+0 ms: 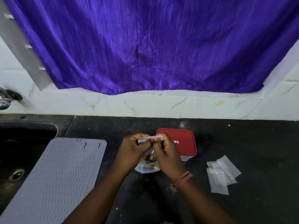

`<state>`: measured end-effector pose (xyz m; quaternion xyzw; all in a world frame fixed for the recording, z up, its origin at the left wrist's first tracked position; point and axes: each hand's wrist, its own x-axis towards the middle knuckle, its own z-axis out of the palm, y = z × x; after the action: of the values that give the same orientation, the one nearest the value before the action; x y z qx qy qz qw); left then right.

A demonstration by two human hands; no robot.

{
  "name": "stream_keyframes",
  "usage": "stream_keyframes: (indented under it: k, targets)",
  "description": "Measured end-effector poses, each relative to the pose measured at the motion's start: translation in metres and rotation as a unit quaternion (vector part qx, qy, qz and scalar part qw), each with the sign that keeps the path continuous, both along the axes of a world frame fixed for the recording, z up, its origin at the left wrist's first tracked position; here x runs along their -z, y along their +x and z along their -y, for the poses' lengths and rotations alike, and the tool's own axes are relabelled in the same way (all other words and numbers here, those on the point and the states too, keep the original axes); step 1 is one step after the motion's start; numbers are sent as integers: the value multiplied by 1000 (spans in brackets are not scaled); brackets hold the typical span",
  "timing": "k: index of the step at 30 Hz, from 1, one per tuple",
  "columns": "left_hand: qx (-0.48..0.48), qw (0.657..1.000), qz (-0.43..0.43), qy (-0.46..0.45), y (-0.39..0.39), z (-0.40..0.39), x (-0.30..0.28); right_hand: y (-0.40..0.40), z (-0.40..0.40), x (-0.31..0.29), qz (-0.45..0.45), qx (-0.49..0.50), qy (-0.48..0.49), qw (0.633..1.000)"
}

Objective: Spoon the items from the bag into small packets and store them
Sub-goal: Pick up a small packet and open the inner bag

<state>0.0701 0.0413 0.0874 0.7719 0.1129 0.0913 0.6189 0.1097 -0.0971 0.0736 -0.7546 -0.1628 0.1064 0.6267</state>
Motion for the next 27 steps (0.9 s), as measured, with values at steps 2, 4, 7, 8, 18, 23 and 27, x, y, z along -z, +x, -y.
stream_keyframes:
  k: [2,4,7,8,18,23,27]
  targets:
    - [-18,1000,-12,10,2,-5,4,2,0,2,-8,18,15,1000]
    - [-31,999,-21,8,3,-9,6,6,2,3,-19,50,29,998]
    - [-48,998,-30,-16,2,-11,8,13,7,4,-41,84,43,995]
    - [-58,997,-33,-35,2,-11,8,16,8,3,-50,91,47,993]
    - [-47,992,-68,-94,3,-3,13,20,16,18,-84,140,74,984]
    - [-72,991,-79,-80,11,3,13,14,22,23,-59,89,82,991]
    - [-68,994,-82,-27,12,21,17,13,41,29,-61,104,66,991]
